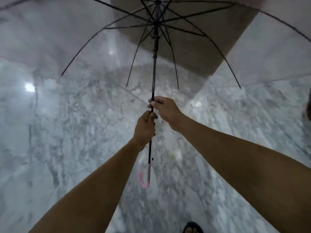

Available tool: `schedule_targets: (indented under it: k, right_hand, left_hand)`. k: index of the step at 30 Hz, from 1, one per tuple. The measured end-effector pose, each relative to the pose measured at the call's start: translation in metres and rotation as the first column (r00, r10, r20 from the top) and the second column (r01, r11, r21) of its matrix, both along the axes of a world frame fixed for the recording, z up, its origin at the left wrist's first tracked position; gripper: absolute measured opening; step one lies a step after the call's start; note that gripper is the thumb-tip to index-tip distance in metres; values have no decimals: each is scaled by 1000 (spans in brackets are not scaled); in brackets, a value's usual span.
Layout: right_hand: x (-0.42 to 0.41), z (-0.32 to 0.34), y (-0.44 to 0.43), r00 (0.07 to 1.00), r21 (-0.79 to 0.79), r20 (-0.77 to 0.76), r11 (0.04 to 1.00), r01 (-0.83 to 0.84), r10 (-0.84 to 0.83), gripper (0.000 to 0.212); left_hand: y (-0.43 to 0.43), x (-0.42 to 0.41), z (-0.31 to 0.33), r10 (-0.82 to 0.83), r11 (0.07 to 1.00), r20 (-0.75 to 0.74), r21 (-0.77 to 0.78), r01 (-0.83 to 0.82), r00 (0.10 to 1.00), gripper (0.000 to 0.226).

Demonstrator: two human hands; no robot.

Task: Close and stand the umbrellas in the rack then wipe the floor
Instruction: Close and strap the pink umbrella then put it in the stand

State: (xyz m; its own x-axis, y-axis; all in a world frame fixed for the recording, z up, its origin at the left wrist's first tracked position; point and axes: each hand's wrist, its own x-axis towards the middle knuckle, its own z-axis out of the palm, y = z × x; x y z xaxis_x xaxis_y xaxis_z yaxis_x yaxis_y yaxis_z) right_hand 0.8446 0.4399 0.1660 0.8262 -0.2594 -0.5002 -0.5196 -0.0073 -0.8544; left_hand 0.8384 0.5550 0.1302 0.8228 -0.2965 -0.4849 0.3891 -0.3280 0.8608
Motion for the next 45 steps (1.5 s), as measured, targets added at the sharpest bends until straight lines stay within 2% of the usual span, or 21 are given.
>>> schedule_targets:
  k: [3,6,11,14,16,18,21,23,26,29,30,32,35,38,40,43,45]
  right_hand:
    - [-30,77,5,1000,4,-2,1000,24,-24,18]
    - [-64,163,4,993,88,-78,991,98,-91,13]
    - [-127,330,-26,951,154,-142,943,294,-274,5]
    - [-174,424,-62,906,138,-96,896,422,-412,9]
    - [-196,471,-90,854,118,-60,846,519,-516,12]
    - [-224,521,-124,761,119,-24,754,646,-648,13]
    - [-272,584,-177,525,148,48,526,837,-850,12]
    - [-308,617,-201,382,141,124,397,907,-916,17]
    - [-364,648,-213,216,104,222,243,964,-951,21]
    - [-418,670,-193,32,104,239,58,993,-971,26]
    - [-434,674,-183,-31,119,236,-3,993,-971,26]
    - [-465,681,-159,-164,145,247,-131,981,-955,26]
    - [-511,690,-110,-356,176,281,-317,932,-891,23]
    - [-564,704,-54,-546,208,308,-505,838,-779,14]
    - [-602,713,-14,-615,205,313,-581,788,-724,14]
    - [-648,724,39,-689,169,330,-678,715,-645,18]
    - [-675,731,72,-746,163,344,-746,646,-571,3]
  left_hand:
    - [-1,-39,84,83,986,120,137,-99,989,34]
    - [-5,-62,193,80,938,85,330,-103,993,42]
    - [-24,-85,372,-190,912,31,376,164,981,47]
    - [-62,-98,467,-473,808,76,433,399,878,54]
    - [-94,-104,523,-542,793,125,405,456,831,52]
    - [-132,-117,573,-651,730,187,420,539,736,52]
    - [-185,-143,635,-789,608,264,464,644,554,51]
    - [-213,-162,669,-844,536,286,434,724,454,45]
    - [-241,-192,709,-925,326,326,410,852,197,36]
    - [-250,-225,741,-938,116,343,441,890,-47,17]
    - [-251,-237,746,-927,65,357,451,890,-113,20]
    - [-247,-265,757,-881,19,429,450,893,-198,38]
    - [-222,-311,774,-798,-128,465,490,862,-383,35]
    - [-192,-355,782,-750,-247,477,442,862,-459,38]
    - [-181,-387,782,-732,-319,471,400,859,-492,34]
    - [-154,-433,789,-676,-474,407,398,785,-615,43]
    - [-127,-457,800,-615,-583,330,420,695,-716,47]
